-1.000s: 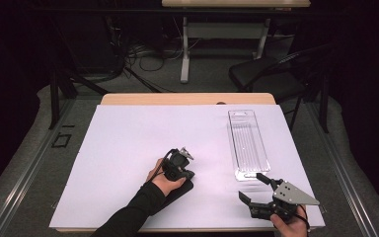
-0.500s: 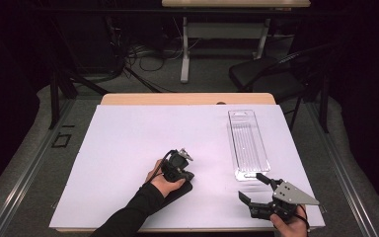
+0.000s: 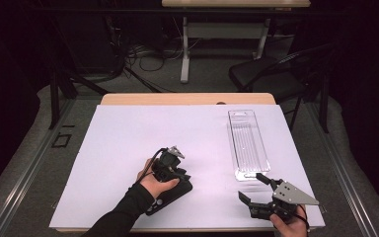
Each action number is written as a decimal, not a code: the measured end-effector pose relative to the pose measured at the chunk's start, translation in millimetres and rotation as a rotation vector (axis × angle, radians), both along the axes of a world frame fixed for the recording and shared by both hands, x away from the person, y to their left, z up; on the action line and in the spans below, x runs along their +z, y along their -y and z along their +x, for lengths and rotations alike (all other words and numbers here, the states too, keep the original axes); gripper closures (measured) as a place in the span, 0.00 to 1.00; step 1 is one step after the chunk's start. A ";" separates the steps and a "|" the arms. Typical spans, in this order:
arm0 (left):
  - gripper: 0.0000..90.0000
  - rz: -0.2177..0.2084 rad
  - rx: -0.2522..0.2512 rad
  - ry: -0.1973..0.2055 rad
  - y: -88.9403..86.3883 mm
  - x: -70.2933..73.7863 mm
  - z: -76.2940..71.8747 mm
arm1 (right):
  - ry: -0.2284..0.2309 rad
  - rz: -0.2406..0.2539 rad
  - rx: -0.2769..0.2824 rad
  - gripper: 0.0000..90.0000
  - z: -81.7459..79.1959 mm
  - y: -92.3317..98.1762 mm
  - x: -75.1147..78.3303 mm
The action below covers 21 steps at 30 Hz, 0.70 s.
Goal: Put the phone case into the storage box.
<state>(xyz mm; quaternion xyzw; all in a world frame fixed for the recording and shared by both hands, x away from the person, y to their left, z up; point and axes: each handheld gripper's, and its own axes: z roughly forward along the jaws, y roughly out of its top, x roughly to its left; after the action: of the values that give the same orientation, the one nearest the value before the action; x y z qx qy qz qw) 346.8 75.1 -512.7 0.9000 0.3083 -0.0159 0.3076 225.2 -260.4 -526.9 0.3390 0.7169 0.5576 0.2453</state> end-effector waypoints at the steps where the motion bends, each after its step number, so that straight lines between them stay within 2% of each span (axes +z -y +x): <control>1: 0.73 0.000 0.000 0.000 0.0 0.0 0.0 | 0.000 0.000 0.000 0.16 0.0 0.0 0.0; 5: 0.65 0.013 0.006 0.018 -7.4 2.5 -5.5 | 0.001 -0.001 -0.001 0.16 0.0 0.0 0.0; 9: 0.56 -0.007 0.017 0.020 -14.6 5.2 -9.4 | 0.001 0.000 -0.004 0.16 0.1 -0.3 -0.3; 12: 0.55 -0.025 0.020 0.012 -21.9 7.5 -12.7 | -0.001 -0.001 -0.003 0.16 -0.2 -0.5 -0.3; 16: 0.55 -0.026 0.023 -0.002 -26.4 8.7 -15.7 | -0.001 -0.003 -0.002 0.16 -0.2 -0.9 -0.5; 21: 0.51 0.010 0.018 0.005 -31.1 10.8 -19.0 | -0.003 -0.003 -0.002 0.16 -0.4 -1.3 -0.5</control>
<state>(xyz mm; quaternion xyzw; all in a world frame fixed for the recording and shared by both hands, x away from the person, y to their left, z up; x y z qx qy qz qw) 327.8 106.3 -501.8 0.8987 0.3159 -0.0091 0.3042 224.8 -259.1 -527.4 0.3401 0.7178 0.5558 0.2453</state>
